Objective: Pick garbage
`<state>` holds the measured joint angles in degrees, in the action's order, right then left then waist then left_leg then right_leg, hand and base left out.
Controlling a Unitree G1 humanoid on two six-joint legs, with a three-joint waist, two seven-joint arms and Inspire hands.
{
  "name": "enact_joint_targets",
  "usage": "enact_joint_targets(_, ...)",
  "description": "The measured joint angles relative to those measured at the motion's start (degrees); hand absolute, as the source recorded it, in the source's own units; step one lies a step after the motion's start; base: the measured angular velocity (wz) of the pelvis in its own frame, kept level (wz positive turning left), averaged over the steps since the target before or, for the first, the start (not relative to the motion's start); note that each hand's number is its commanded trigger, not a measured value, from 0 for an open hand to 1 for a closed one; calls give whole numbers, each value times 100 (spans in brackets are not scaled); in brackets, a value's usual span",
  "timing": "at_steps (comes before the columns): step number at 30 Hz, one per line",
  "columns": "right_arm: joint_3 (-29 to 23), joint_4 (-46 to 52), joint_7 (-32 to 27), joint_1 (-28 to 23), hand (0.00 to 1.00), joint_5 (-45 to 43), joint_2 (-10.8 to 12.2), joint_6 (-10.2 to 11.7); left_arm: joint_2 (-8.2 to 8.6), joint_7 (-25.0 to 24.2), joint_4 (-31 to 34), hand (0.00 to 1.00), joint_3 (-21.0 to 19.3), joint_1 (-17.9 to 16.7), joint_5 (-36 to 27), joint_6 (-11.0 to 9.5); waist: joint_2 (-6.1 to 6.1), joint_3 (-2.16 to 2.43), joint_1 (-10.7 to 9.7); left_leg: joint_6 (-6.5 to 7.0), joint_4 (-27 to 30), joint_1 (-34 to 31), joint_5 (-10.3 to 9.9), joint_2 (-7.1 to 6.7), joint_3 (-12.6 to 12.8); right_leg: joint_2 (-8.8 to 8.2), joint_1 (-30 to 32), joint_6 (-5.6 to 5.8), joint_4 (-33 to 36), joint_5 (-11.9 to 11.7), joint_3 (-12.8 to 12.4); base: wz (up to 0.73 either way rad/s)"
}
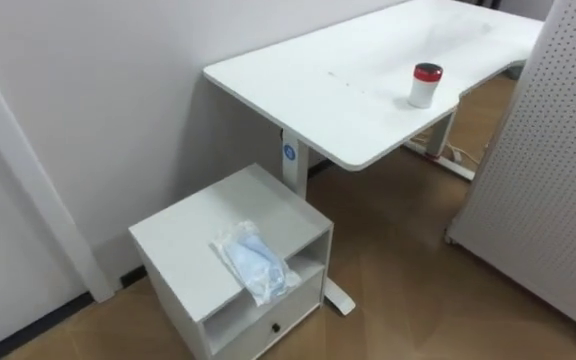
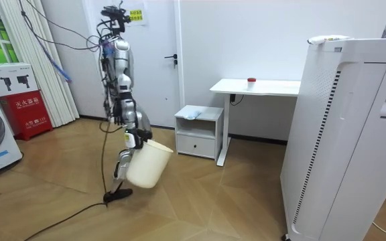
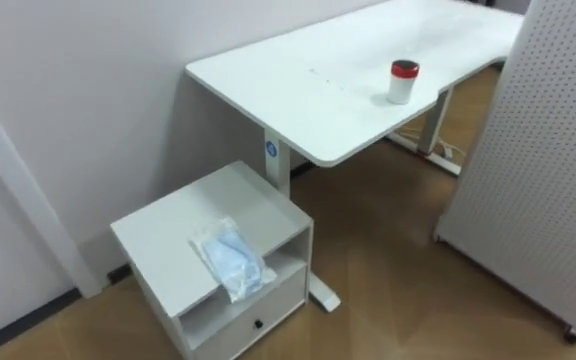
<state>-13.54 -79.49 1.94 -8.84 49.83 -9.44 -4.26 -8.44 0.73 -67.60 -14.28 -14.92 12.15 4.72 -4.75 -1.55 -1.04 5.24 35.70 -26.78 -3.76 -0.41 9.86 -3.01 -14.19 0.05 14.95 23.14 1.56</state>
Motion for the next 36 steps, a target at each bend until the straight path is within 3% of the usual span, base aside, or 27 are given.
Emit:
enact_joint_targets(1, 58, 122, -37, -16, 100, -5, -33, 2, 24, 48, 16, 0, 50, -9, -109, 3, 55, 66, -14, -68, -33, -136, -171, -40, 84, -31, -131, 7, -11, 2, -146, -18)
enact_joint_targets(2, 67, 176, -47, -72, 100, 4, -79, 4, 49, 52, 20, 0, 115, 15, -143, 2, 107, 123, -56, -51, -307, -128, -124, -73, 149, -10, -158, 33, 20, 17, -114, 20)
enact_joint_targets(3, 61, 177, -112, -93, 100, -72, -82, 3, 45, 76, 32, 0, 130, 90, -153, -5, 75, 147, -89, 131, -328, -78, -230, -165, 298, -131, -194, 168, 228, 159, 8, 37)
enact_joint_targets(4, 37, 185, -161, -44, 100, -163, -84, -17, 56, 146, 33, 0, 133, 195, -140, -6, 71, 152, -69, 222, -192, -19, -448, -251, 375, -273, -102, 214, 638, 169, 217, 20)
enact_joint_targets(5, 38, 184, -181, -11, 100, -227, -86, -11, 53, 175, 33, 0, 141, 265, -137, -2, 62, 141, -43, 255, -169, 35, -533, -280, 419, -347, 14, 237, 924, 155, 268, 0)
enact_joint_targets(6, 50, 184, -232, 103, 100, -280, -87, 2, 37, 280, 37, 0, 192, 376, -138, -4, 38, 131, -4, 318, -202, 172, -637, -374, 505, -508, 208, 422, 1510, 15, 383, 0)
enact_joint_targets(7, 67, 187, -269, 177, 100, -290, -83, 70, 10, 367, 69, 0, 283, 491, -143, 1, 23, 126, -11, 379, -279, 326, -720, -499, 512, -618, 357, 482, 2036, -270, 501, 14)
enact_joint_targets(8, 74, 194, -266, 183, 100, -288, -76, 101, -6, 405, 97, 0, 315, 558, -147, -2, 12, 128, -19, 400, -355, 426, -766, -553, 508, -670, 446, 476, 2296, -452, 536, 35)
enact_joint_targets(9, 101, 214, -241, 207, 100, -268, -61, 117, -33, 484, 120, 0, 406, 703, -157, -13, 12, 123, -20, 444, -522, 622, -810, -632, 479, -725, 637, 438, 2812, -951, 568, 25)
enact_joint_targets(10, 123, 244, -202, 269, 100, -250, -45, 112, -67, 572, 127, 0, 552, 830, -203, -38, 49, 148, 5, 466, -751, 834, -819, -682, 446, -846, 918, 442, 3358, -1393, 564, 15)
enact_joint_targets(11, 153, 273, -175, 318, 100, -246, -44, 110, -79, 618, 124, 0, 639, 870, -248, -66, 52, 148, -3, 475, -843, 912, -817, -686, 433, -909, 1073, 440, 3628, -1401, 566, -7)
enact_joint_targets(13, 187, 461, -90, 467, 100, -202, -31, 119, -85, 727, 138, 0, 773, 1042, -263, -133, 86, 136, -21, 497, -1130, 1160, -807, -660, 401, -1047, 1753, 456, 4210, -985, 647, -12)
enact_joint_targets(15, 340, 550, -47, 560, 100, -181, -42, 122, -84, 788, 204, 0, 835, 1148, -357, -218, 139, 118, -39, 493, -1255, 1281, -809, -552, 387, -1062, 2185, 438, 4069, -708, 666, -12)
enact_joint_targets(17, 496, 645, 12, 607, 100, -47, -46, 144, -61, 859, 329, 0, 898, 1242, -486, -314, 205, 94, -17, 483, -1353, 1348, -805, -424, 383, -1068, 2500, 429, 3545, -563, 735, -13)
enact_joint_targets(18, 613, 640, 14, 641, 100, -41, -46, 195, -12, 924, 329, 0, 923, 1290, -542, -390, 280, 78, -1, 462, -1415, 1406, -802, -333, 376, -1060, 2582, 432, 2963, -546, 822, -17)
enact_joint_targets(20, 782, 561, 29, 720, 100, -64, -42, 254, 14, 1008, 324, 0, 1122, 1319, -566, -497, 332, 78, -12, 422, -1482, 1468, -805, -231, 364, -975, 2583, 432, 1959, -601, 828, -11)
enact_joint_targets(22, 857, 454, 76, 729, 100, -62, -35, 343, 29, 1043, 359, 0, 1354, 1404, -494, -560, 315, 79, -62, 376, -1514, 1488, -811, -223, 309, -844, 2531, 405, 747, -965, 791, 9)
enact_joint_targets(23, 868, 399, 75, 735, 100, -61, -33, 382, 40, 1045, 376, 0, 1378, 1427, -456, -566, 315, 79, -68, 359, -1510, 1495, -821, -221, 293, -800, 2516, 433, 591, -1255, 768, 14)
enact_joint_targets(24, 893, 324, 74, 739, 100, -58, -32, 448, 63, 1050, 468, 0, 1413, 1443, -354, -568, 346, 97, -72, 313, -1506, 1500, -836, -197, 238, -720, 2448, 623, 435, -1527, 758, 0)
enact_joint_targets(25, 898, 276, 67, 764, 100, -60, -28, 474, 59, 1112, 573, 0, 1440, 1456, -278, -627, 373, 99, -58, 265, -1508, 1499, -848, -146, 227, -643, 2395, 599, 326, -1585, 791, -4)
enact_joint_targets(30, 1004, 265, 122, 763, 100, -231, -26, 619, 7, 1474, 1200, 0, 1514, 1629, 23, -924, 394, 93, -213, 152, -1553, 1473, -817, -85, 55, -496, 2256, 557, 99, -1624, 781, 8)
enact_joint_targets(36, 1021, 79, 360, 1082, 100, -396, -47, 685, 21, 1950, 1200, 0, 1569, 2367, 244, -1192, 537, 27, -309, 92, -1635, 1417, -778, -32, 74, -445, 2344, 504, -24, -1673, 794, -3)
